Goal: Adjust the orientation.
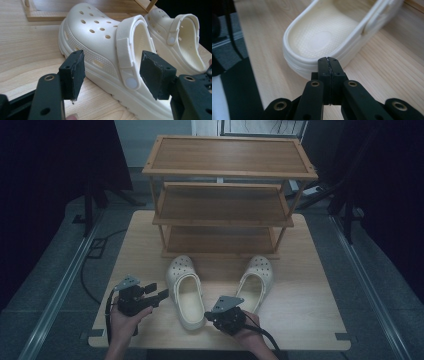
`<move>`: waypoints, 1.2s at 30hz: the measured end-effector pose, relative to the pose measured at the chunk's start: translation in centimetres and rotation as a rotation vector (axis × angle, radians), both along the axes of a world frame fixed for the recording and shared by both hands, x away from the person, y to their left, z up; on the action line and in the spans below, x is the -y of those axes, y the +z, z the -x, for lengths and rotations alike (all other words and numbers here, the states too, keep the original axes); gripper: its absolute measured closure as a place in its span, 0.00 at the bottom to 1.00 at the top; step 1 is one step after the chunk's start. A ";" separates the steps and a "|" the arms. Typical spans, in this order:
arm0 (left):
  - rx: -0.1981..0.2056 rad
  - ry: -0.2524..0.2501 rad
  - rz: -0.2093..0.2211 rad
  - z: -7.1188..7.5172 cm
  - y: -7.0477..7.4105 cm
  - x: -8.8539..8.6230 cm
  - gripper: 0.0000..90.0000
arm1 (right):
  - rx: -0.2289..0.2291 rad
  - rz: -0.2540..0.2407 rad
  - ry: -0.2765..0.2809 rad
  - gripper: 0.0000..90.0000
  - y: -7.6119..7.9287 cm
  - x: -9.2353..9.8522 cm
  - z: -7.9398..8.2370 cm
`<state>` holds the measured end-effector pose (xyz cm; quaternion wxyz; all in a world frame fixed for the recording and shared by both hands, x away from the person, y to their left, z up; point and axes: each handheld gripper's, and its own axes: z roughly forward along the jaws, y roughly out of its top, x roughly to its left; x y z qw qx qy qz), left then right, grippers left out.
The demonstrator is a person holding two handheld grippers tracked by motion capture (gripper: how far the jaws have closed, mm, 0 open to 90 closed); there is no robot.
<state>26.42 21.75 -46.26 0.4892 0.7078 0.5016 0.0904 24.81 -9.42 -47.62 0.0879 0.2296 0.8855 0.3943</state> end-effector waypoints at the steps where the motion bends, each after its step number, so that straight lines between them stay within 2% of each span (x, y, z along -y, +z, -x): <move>1: 0.002 -0.001 0.002 0.0 0.0 -0.2 0.42 | -0.002 -0.002 0.022 1.00 0.0 -0.6 0.1; 4: 0.003 0.007 0.000 0.0 0.1 -0.2 0.42 | -0.004 -0.001 0.045 0.99 0.0 -1.3 0.2; 5: 0.006 0.007 -0.001 0.1 0.1 -0.3 0.42 | -0.001 -0.002 0.067 0.99 0.0 -2.2 0.3; 10: 0.006 0.012 -0.004 0.0 0.1 -0.4 0.42 | -0.007 -0.017 0.105 0.99 -0.2 -4.0 0.4; 15: 0.000 0.011 -0.009 -0.1 -0.2 -0.3 0.42 | -0.012 -0.058 0.108 0.99 -0.7 -5.2 0.5; 20: 0.001 0.005 -0.011 -0.1 -0.2 -0.1 0.42 | -0.017 -0.079 0.108 0.96 -0.8 -5.2 0.5; 21: 0.001 0.002 -0.013 0.0 -0.1 -0.1 0.42 | -0.018 -0.072 0.118 0.91 -0.9 -5.0 0.6; 23: 0.002 0.002 -0.013 0.0 -0.1 -0.1 0.42 | 0.007 -0.033 0.121 0.90 -0.8 -4.5 0.7; 24: 0.005 0.002 -0.010 0.1 0.0 -0.1 0.42 | 0.007 -0.033 0.121 0.90 -0.8 -4.5 0.7; 25: 0.007 0.004 -0.010 0.1 0.0 -0.1 0.42 | 0.009 -0.048 0.103 0.88 -0.7 -3.1 0.5; 29: 0.009 0.011 -0.039 0.0 -0.1 0.1 0.42 | 0.007 -0.065 0.048 0.84 -0.5 -1.0 0.2; 30: 0.008 0.009 -0.041 0.0 -0.2 0.1 0.42 | -0.001 -0.072 0.012 0.81 -0.5 0.7 0.0; 31: 0.008 0.008 -0.050 0.0 -0.1 0.3 0.41 | -0.006 -0.076 0.002 0.80 -0.5 1.4 0.0; 32: 0.008 0.008 -0.050 0.0 -0.1 0.3 0.41 | -0.006 -0.076 0.002 0.80 -0.5 1.4 0.0; 33: 0.015 0.014 -0.065 0.1 0.0 0.4 0.41 | -0.009 -0.084 -0.008 0.77 -0.5 2.5 -0.1; 34: 0.021 0.018 -0.075 0.1 0.1 0.5 0.41 | -0.007 -0.083 -0.012 0.76 -0.6 2.8 -0.1; 36: 0.023 0.021 -0.076 0.2 0.2 0.5 0.41 | -0.006 -0.082 -0.022 0.75 -0.5 3.2 -0.2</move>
